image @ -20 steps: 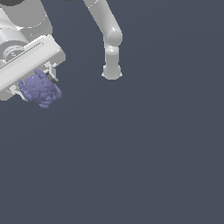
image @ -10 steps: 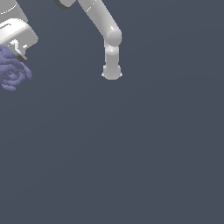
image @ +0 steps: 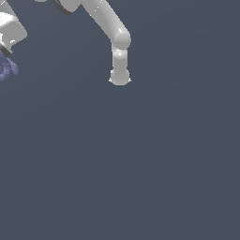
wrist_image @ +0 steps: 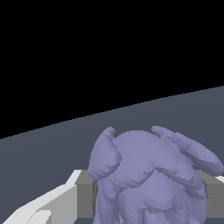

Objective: Pick up the object and move it to a goal position.

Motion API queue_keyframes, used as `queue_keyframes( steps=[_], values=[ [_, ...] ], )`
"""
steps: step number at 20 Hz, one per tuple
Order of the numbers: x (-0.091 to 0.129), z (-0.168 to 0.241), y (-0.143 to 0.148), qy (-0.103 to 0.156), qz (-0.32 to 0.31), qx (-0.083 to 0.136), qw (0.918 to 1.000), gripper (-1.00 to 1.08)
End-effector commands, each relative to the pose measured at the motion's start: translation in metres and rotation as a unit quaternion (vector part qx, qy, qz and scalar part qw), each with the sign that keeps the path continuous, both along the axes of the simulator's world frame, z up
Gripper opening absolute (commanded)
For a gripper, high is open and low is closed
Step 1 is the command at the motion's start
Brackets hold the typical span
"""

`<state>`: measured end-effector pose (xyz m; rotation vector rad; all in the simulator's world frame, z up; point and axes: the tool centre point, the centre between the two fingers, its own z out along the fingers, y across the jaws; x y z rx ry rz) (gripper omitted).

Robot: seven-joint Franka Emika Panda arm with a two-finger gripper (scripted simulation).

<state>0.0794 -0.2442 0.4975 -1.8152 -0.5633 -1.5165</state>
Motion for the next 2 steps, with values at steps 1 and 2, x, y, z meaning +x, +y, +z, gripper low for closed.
queue_keyframes(
  steps=[1, 2],
  values=[
    [0.0004, 0.0018, -0.0003, -0.002, 0.002, 0.001, 1.0, -1.0],
    [0.0004, 0.0018, -0.0003, -0.002, 0.002, 0.001, 1.0, -1.0]
  ],
)
